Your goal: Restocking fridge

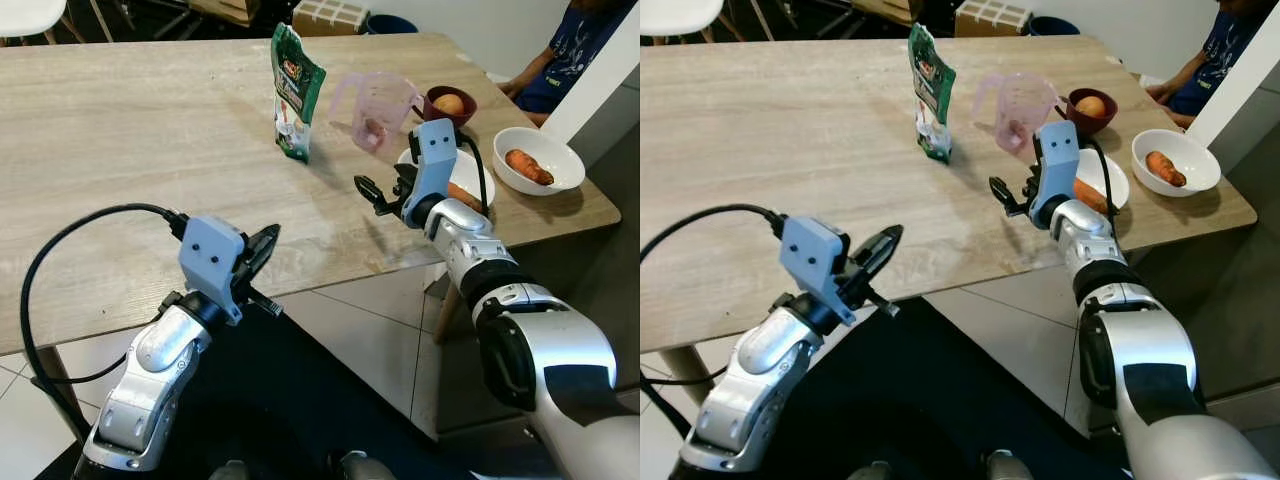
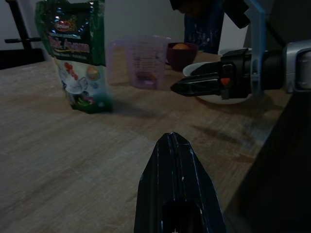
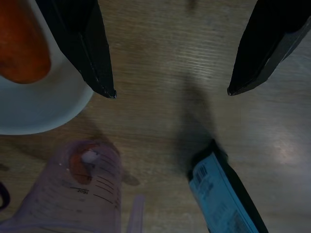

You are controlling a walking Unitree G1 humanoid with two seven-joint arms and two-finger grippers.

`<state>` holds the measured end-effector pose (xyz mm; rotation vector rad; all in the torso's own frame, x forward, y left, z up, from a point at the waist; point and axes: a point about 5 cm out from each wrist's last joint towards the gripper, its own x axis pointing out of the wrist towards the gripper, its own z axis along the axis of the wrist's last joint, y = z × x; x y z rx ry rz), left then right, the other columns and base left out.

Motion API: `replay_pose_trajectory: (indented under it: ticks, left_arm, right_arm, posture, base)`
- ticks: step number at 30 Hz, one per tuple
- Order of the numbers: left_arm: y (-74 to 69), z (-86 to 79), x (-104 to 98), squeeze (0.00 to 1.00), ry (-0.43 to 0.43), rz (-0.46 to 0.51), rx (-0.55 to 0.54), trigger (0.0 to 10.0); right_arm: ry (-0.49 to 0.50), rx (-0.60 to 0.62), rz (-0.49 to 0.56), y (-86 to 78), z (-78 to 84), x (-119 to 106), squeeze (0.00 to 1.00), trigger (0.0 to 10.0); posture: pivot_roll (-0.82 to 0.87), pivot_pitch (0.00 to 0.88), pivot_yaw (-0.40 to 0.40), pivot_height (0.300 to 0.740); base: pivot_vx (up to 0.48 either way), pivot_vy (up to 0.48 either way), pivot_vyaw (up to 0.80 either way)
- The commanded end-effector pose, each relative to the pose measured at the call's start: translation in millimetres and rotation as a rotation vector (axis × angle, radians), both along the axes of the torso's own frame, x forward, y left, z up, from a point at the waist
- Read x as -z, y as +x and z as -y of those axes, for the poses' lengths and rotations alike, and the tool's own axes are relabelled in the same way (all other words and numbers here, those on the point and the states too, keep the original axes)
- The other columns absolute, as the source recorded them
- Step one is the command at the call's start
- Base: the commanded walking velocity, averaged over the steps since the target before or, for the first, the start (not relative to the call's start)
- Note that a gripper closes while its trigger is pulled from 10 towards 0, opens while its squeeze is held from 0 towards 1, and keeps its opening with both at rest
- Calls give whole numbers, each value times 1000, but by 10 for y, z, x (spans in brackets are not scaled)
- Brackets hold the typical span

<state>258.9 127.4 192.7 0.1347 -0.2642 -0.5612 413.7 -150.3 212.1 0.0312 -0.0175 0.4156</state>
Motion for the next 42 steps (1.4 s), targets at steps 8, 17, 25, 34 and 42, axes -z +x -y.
replay_pose_trajectory:
  ticks: [8,17,25,34,42]
  left_arm:
    - [-17,5,44,0,13,-34,20,10000]
    - [-24,16,15,0,-5,-28,47,10000]
    - [-32,23,13,0,-3,-34,58,10000]
    - [-38,24,-21,0,-1,-24,77,10000]
    - [-53,38,-35,0,-5,-25,104,10000]
  right_arm:
    - [-99,15,-13,-17,80,75,0,10000]
    - [-261,40,-53,-40,148,202,0,10000]
    - [-352,94,-118,-60,232,325,0,10000]
    - [-347,123,-138,-58,273,329,0,7882]
    - [-320,128,-142,-53,284,311,0,0]
  posture:
    - [66,219,-127,740]
    - [60,217,-122,740]
    - [65,215,-123,740]
    - [66,212,-124,740]
    - [67,208,-122,740]
  base:
    - [0,0,0]
    - [0,0,0]
    - [0,0,0]
    - [0,0,0]
    - [0,0,0]
